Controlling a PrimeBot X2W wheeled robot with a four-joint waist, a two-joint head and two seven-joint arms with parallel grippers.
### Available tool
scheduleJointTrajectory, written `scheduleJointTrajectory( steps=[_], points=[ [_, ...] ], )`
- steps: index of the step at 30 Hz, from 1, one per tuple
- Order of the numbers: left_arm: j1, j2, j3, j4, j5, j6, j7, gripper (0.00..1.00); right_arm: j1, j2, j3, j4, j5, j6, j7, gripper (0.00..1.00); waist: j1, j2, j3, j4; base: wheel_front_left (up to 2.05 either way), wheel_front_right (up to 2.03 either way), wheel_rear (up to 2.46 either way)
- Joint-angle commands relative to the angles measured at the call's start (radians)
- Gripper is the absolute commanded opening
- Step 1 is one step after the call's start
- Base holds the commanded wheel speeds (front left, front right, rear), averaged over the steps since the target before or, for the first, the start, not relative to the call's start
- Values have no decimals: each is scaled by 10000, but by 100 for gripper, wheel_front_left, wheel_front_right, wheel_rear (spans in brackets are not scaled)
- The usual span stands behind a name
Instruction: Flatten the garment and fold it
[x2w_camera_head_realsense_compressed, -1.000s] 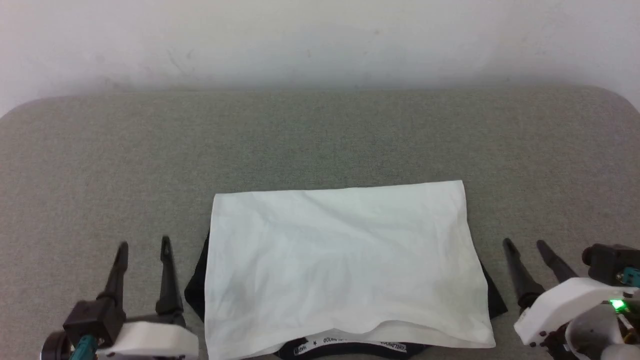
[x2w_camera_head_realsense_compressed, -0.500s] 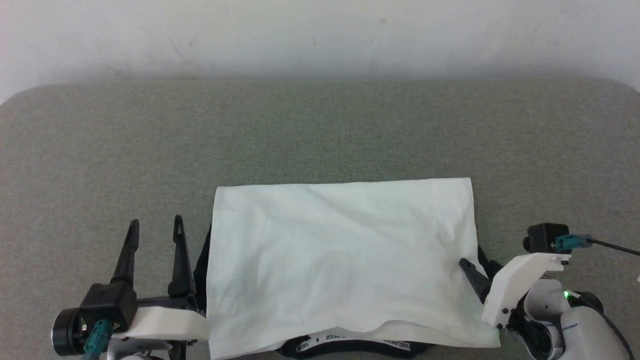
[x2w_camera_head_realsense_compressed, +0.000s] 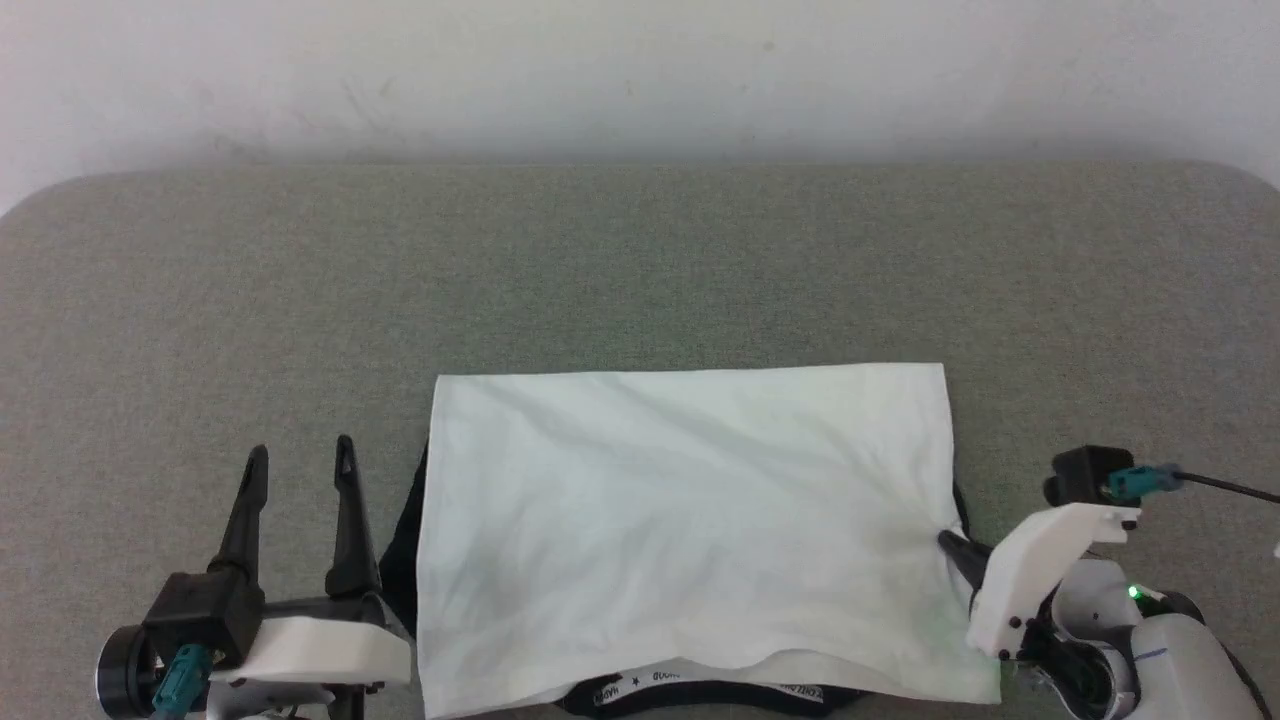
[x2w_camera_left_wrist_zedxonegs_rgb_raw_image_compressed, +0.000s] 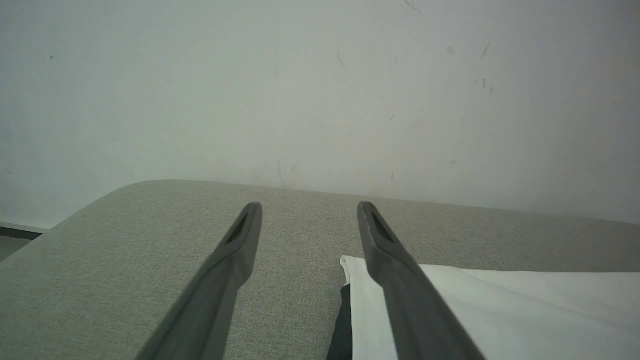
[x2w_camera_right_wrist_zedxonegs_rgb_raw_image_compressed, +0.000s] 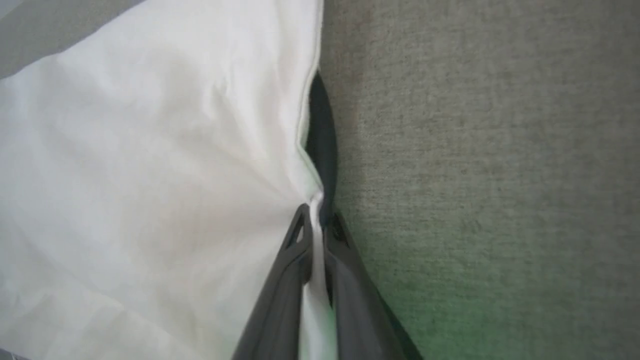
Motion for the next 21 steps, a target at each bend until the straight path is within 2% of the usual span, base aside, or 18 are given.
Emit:
scheduleJointTrajectory(
  steps=[1,6,11,17,21],
  points=[
    [53,-95,90,33,121,-119,-47,100,282,-7,-377,-58,118,-23,-188,0,-1,-1,-43,-3,0,0,0],
    [121,-175,191,16,204,-261,-47,100,601,-7,-1474,-438,-141,-23,-591,0,-1,-1,-121,-33,0,0,0],
    [172,-226,262,24,281,-385,-47,100,929,-7,-2623,-1055,-904,-23,-838,0,-1,-1,-124,-123,0,0,0],
    [165,-268,312,117,325,-451,-47,100,1096,-7,-3267,-1587,-1138,-23,-866,0,-1,-1,-133,-250,0,0,0],
    [134,-292,322,163,352,-511,-47,100,1306,-7,-2906,-2270,-1012,-23,-630,0,-1,-1,-179,-287,0,0,0]
  ],
)
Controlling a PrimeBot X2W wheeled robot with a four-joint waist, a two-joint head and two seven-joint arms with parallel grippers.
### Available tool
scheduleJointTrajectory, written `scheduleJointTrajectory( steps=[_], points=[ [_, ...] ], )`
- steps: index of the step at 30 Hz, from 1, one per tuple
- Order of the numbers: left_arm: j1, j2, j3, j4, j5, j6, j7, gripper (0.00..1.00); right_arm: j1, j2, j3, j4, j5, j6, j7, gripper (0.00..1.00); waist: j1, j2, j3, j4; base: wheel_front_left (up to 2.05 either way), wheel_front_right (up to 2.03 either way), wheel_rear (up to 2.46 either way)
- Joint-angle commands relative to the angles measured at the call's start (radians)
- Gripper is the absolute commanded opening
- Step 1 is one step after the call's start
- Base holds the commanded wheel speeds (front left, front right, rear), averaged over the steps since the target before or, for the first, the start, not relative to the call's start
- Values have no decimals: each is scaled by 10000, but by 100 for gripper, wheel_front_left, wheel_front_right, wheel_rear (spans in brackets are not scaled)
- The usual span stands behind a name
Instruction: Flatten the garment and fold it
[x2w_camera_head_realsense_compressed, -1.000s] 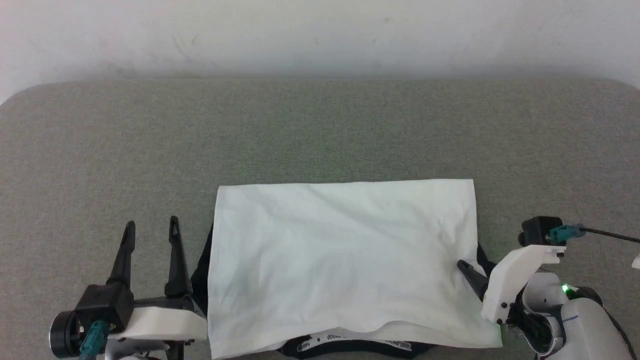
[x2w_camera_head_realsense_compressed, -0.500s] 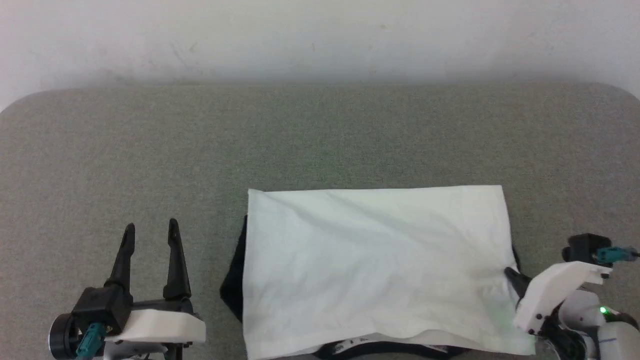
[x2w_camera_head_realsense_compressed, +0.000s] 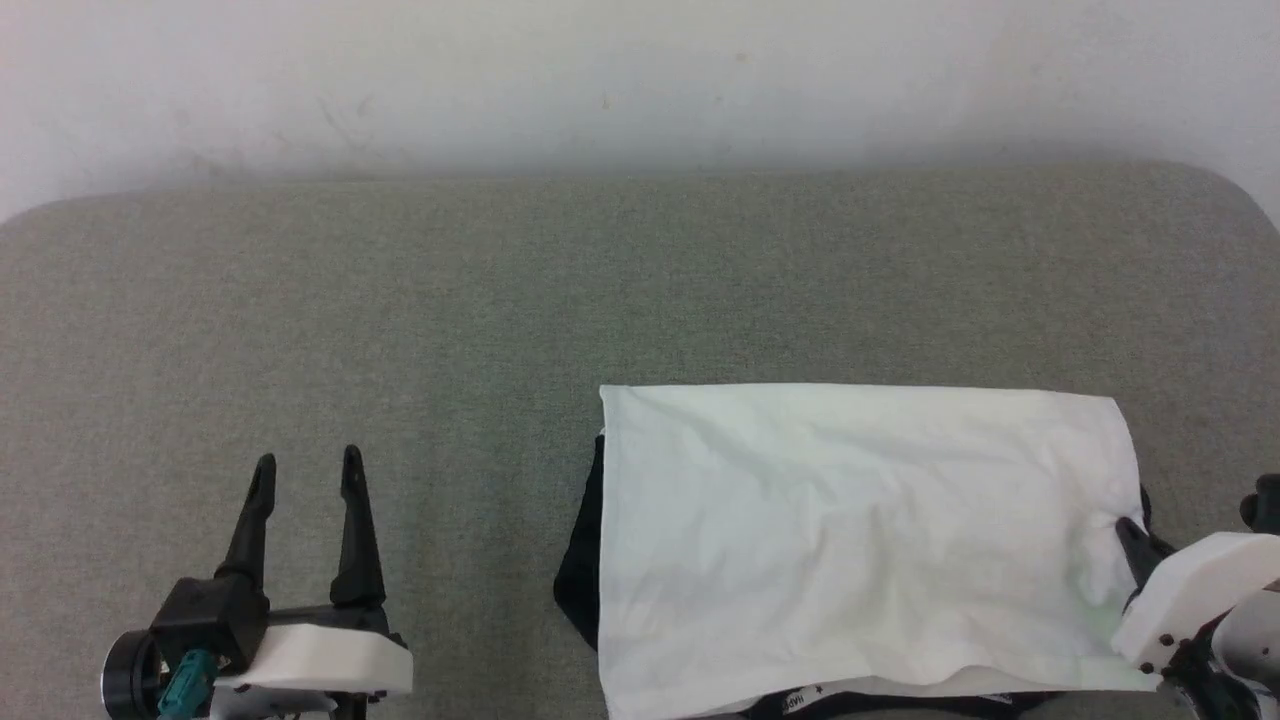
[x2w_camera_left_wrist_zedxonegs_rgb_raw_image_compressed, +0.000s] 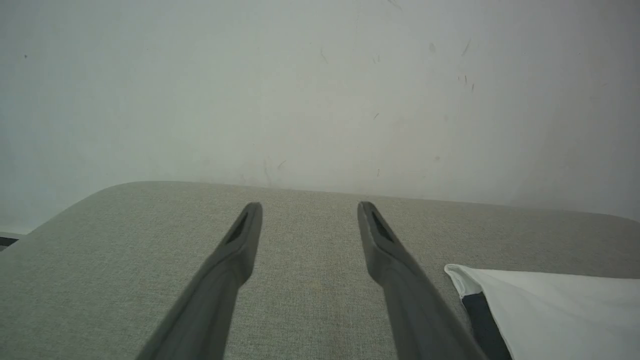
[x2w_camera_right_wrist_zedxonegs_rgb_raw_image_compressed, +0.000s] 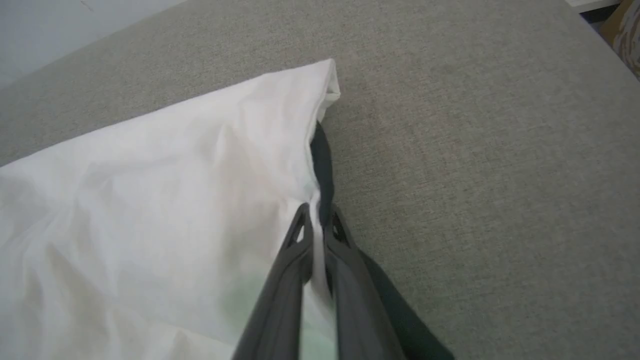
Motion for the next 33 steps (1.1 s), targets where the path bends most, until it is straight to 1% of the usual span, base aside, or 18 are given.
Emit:
scheduleJointTrajectory(
  steps=[1,5,8,12,15,17,19,24,29,33],
  points=[
    [41,-51,48,36,86,-69,-47,100,164,-11,208,-356,182,-19,87,0,0,-1,-17,6,0,0,0],
    [0,-63,99,48,128,-127,-47,100,532,-11,928,-1827,542,-19,472,0,0,-1,-2,34,0,0,0],
    [-24,-70,113,66,161,-169,-47,100,779,-11,1650,-3123,546,-19,907,0,0,-1,17,95,0,0,0],
    [-59,-80,140,68,177,-195,-47,100,850,-11,3014,-4553,352,-19,1469,0,0,-1,64,190,0,0,0],
    [-99,-87,149,76,184,-210,-47,100,624,-11,4178,-4997,184,-19,1839,0,0,-1,119,252,0,0,0],
    [-141,-91,140,85,191,-219,-47,100,326,-11,4912,-4896,-16,-19,2036,0,0,-1,172,298,0,0,0],
    [-204,-95,103,107,200,-233,-47,100,-50,-11,5589,-4522,-194,-19,2157,0,0,-1,240,371,0,0,0],
    [-403,-104,-53,172,198,-269,-47,100,-1031,-11,7031,-3051,-378,-19,2064,0,0,-1,426,626,0,0,0],
    [-587,-111,-193,205,168,-248,-47,100,-1762,-11,7833,-1410,-257,-19,1553,0,0,-1,639,904,0,0,0],
    [-663,-114,-243,200,161,-220,-47,100,-2232,-11,8262,-239,-97,-19,1115,0,0,-1,778,1035,0,0,0]
  ],
)
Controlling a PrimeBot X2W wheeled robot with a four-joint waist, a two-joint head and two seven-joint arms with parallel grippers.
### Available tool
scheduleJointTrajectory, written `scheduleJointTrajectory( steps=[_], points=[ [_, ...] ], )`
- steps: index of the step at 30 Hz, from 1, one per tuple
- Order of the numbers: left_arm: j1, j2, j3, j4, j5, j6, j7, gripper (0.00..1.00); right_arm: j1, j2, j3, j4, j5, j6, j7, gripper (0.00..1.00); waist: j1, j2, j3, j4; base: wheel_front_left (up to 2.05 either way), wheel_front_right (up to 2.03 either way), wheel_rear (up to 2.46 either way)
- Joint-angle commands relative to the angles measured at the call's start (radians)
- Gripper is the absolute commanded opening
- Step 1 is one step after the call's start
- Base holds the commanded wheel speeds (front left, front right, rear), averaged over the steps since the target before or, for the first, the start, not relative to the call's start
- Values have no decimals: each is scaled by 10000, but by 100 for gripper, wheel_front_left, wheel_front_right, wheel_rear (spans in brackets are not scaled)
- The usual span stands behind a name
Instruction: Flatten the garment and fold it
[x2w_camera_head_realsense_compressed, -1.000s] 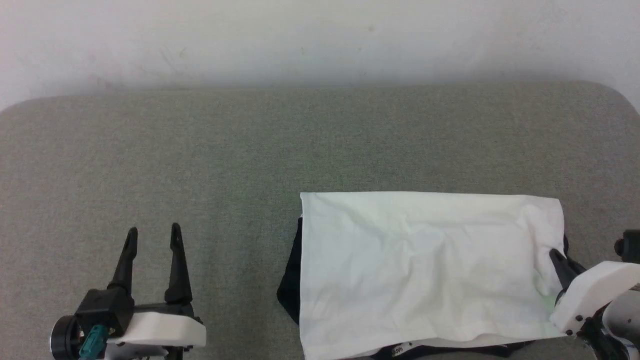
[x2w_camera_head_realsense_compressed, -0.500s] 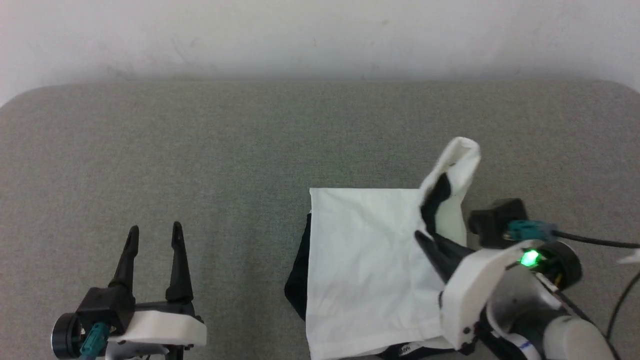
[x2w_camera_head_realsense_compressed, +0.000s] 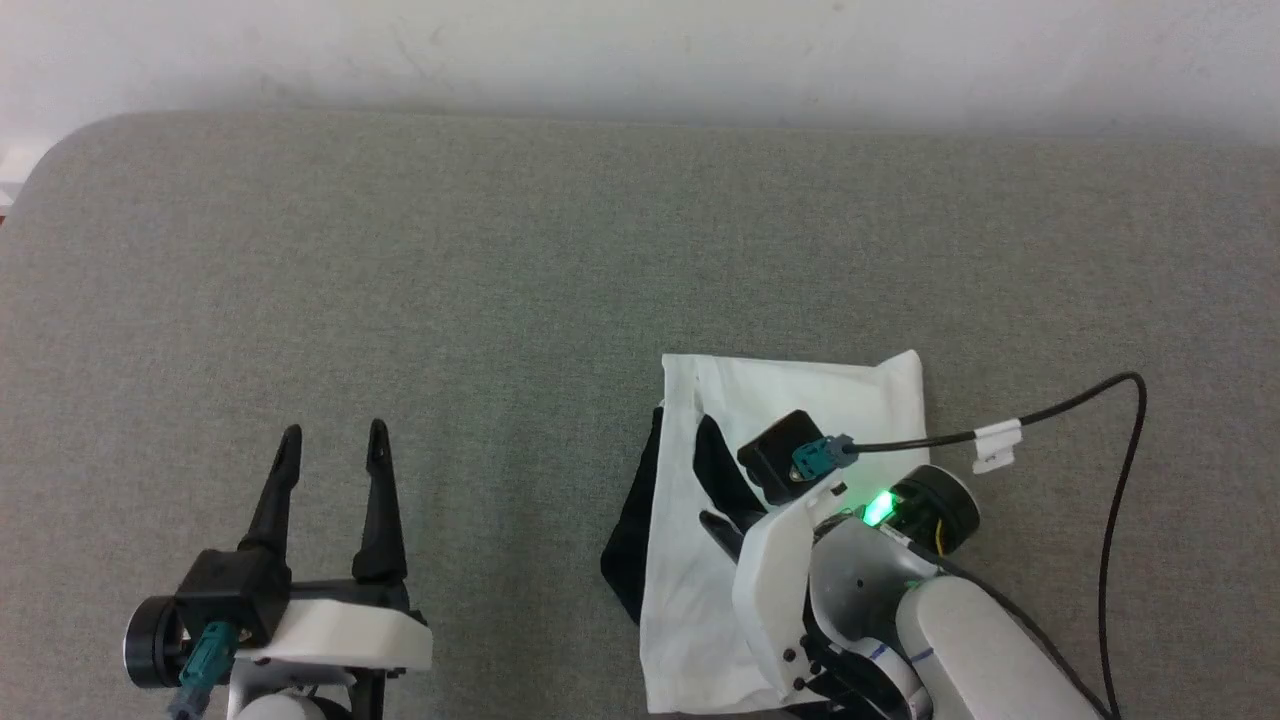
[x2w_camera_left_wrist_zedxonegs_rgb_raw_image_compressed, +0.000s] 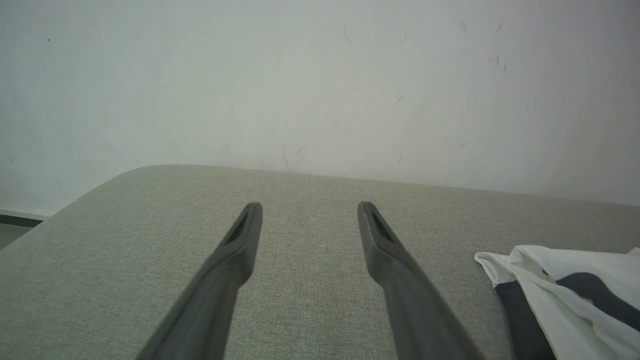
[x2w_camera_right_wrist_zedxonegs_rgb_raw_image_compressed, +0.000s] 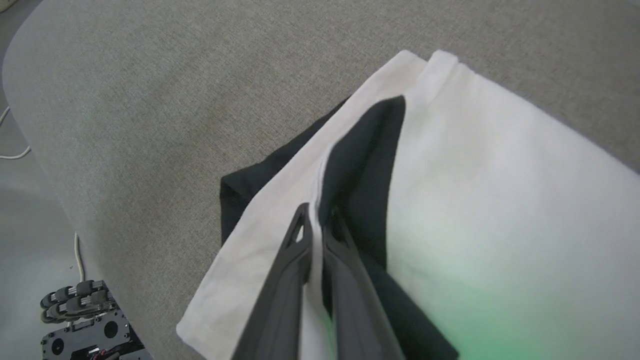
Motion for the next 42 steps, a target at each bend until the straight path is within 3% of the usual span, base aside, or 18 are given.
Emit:
scheduleJointTrajectory(
  steps=[1,5,6,7,8,12,17,25,32,42],
  points=[
    [-210,-46,-12,21,15,-21,-47,100,-262,1,135,374,156,-9,-172,0,-1,-1,144,120,0,0,0],
    [-240,-48,-12,11,5,14,-47,100,-562,1,425,1156,640,-9,-412,0,-1,-1,217,121,0,0,0],
    [-239,-48,-11,17,4,22,-47,100,-607,1,496,1290,827,-9,-427,25,-1,-1,222,107,0,0,0],
    [-230,-48,3,19,2,34,-47,100,-656,1,582,1380,985,-9,-446,97,-1,-1,216,72,0,0,0],
    [-213,-49,25,19,-3,46,-47,100,-680,1,639,1403,1238,-9,-517,100,-1,-1,198,25,0,0,0],
    [-144,-49,120,46,10,40,-47,100,-749,1,774,1026,2059,-9,-1020,100,-1,-1,60,-179,0,0,0],
    [-34,-50,238,8,63,12,-47,100,-533,1,336,-486,3003,-9,-2612,100,-1,-1,-235,-467,0,0,0],
    [115,-50,232,-85,115,-48,-47,100,787,1,-2331,-2168,2102,-9,-4992,100,-1,-1,-544,-812,0,0,0],
    [128,-50,100,-66,93,-61,-47,100,2042,1,-4108,-1195,2350,-9,-5265,100,-1,-1,-601,-843,0,0,0],
    [77,-50,-70,-52,129,-97,-47,100,1985,1,-3770,758,2250,-9,-3887,100,-1,-1,-515,-648,0,0,0]
  ],
)
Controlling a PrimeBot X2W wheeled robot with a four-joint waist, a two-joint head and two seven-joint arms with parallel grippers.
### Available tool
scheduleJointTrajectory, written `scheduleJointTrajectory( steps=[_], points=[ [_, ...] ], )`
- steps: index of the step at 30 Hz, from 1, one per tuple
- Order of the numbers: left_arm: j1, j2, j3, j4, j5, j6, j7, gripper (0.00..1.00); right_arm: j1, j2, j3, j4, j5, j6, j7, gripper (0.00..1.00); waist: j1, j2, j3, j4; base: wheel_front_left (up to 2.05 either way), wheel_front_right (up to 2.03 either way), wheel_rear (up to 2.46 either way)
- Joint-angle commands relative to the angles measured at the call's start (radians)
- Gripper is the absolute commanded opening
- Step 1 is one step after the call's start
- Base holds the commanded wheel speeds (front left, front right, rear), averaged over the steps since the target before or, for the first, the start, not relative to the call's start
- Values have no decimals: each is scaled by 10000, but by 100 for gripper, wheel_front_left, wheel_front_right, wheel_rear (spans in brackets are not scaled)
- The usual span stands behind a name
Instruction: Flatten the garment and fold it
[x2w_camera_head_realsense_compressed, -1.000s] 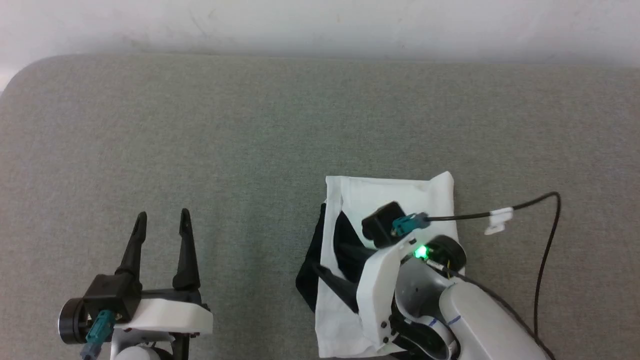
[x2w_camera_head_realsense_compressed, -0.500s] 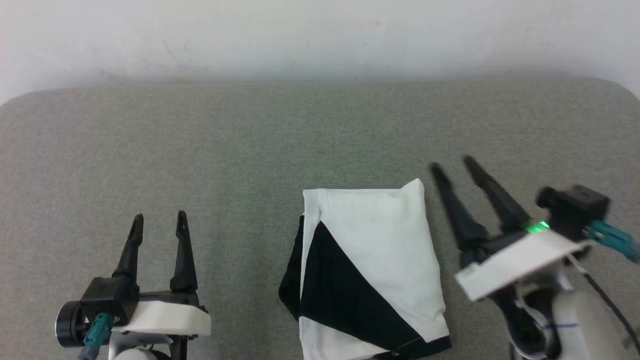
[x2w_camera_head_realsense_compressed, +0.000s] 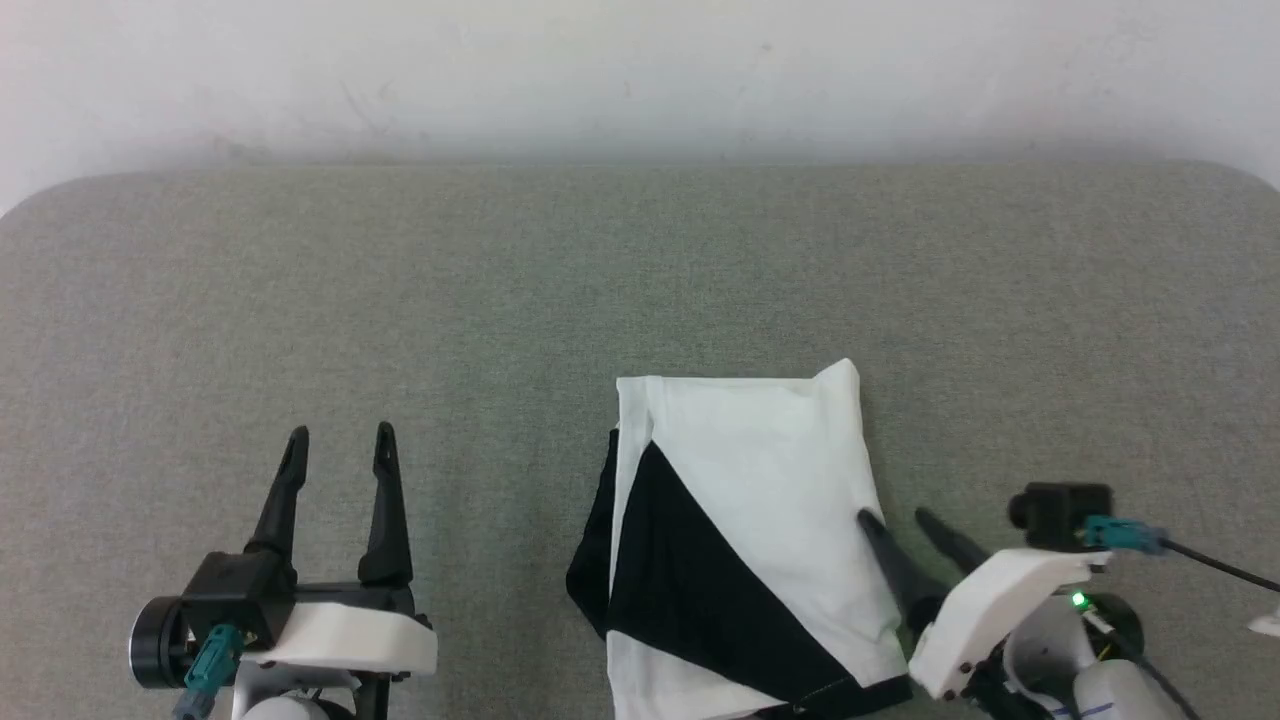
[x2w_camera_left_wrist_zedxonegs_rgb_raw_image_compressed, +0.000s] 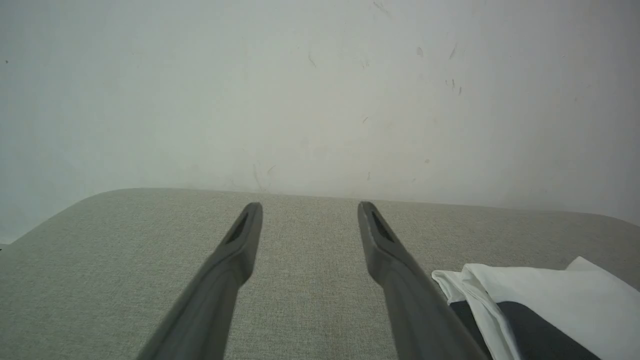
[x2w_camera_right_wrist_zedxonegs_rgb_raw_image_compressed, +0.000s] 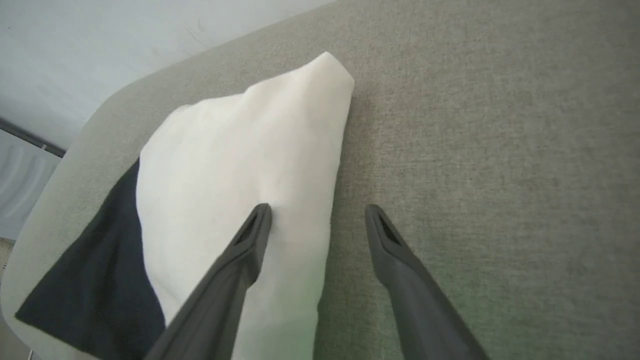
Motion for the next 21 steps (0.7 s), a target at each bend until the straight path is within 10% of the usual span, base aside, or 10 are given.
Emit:
scheduleJointTrajectory(
  steps=[1,9,10,11,13,21],
  points=[
    [15,-22,0,-11,104,-64,-47,100,-162,24,92,178,-38,-9,203,100,1,1,36,55,0,0,0],
    [-98,-22,-20,-62,99,-19,-47,100,-868,24,480,1166,-563,-9,1748,100,1,1,253,131,0,0,0],
    [-110,-22,-30,-58,90,-7,-47,100,-934,24,513,1284,-663,-9,2008,86,1,1,265,134,0,0,0],
    [-120,-22,-37,-54,82,4,-47,100,-985,24,565,1361,-722,-9,2284,43,1,1,272,134,0,0,0],
    [-120,-22,-26,-62,69,36,-47,100,-1087,24,706,1322,-776,-9,2717,0,1,1,289,98,0,0,0],
    [-35,-22,226,-194,210,88,-47,100,-2030,-255,1647,174,-3639,-9,3960,0,1,1,386,-556,0,0,0]
  ],
)
